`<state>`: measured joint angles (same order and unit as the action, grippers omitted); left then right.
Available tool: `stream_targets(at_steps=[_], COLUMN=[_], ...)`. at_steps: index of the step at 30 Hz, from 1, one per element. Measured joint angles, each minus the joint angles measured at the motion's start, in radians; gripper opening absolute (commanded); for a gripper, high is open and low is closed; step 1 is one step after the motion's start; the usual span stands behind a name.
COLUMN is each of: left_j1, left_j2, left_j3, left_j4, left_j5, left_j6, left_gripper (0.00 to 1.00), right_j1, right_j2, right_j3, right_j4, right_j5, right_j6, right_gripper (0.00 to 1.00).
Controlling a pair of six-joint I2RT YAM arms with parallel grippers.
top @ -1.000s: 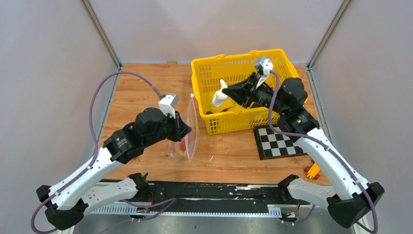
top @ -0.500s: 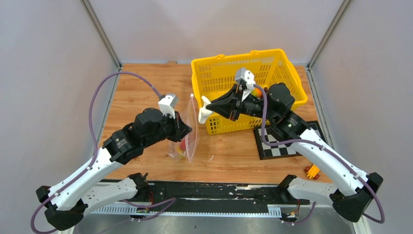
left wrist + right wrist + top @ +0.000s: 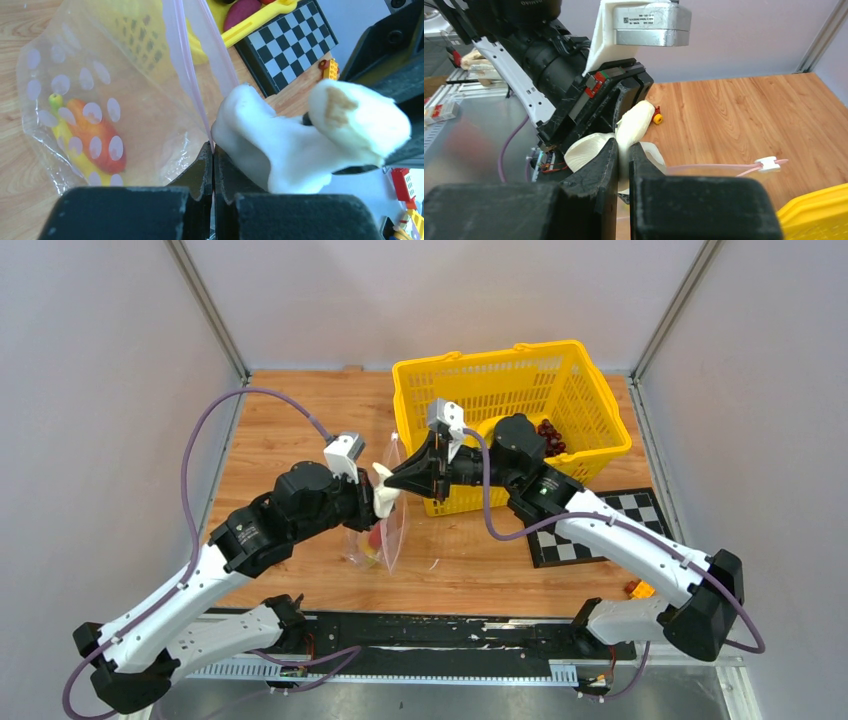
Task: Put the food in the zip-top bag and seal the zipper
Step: Place the fake vegetable in the zipper food storage bag.
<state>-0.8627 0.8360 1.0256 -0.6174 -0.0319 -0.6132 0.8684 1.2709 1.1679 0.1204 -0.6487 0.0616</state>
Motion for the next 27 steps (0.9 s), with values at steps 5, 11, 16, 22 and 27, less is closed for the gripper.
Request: stream_targets(at_steps=[5,11,16,22,27], left_j1=[0.004,0.004,0.001,0.000,0.000], left_j2=[-0.015,-0.039,-0.042,-0.041,-0.042], left_j3=[-0.004,-0.004,0.002,0.017,0.020], left_j4=[-0.024,-0.045,-0.047,-0.051,-0.053], left_j5=[-0.014,-0.054,-0.056,-0.064,-0.080], left_j6=[-0.003,-0.002,-0.002,-0.002,-0.002], left_gripper=[0.00,0.00,0.00,0.00,0.00], right_j1=[0.000,0.002,0.004,0.026,0.031], right_j2=[0.023,0.026,0.034,0.039,0.038], right_j3=[0.001,0.005,0.005,0.024,0.043], right_j4=[-0.018,-0.139,-0.187,-0.228,-0.246], right_j5=[0.032,0.148,0.208,0.237,0.237], right_j6=[-0.077,-0.210,-0.267,-0.294,-0.298], right_gripper=[0.00,0.02,0.22,0.63,0.69])
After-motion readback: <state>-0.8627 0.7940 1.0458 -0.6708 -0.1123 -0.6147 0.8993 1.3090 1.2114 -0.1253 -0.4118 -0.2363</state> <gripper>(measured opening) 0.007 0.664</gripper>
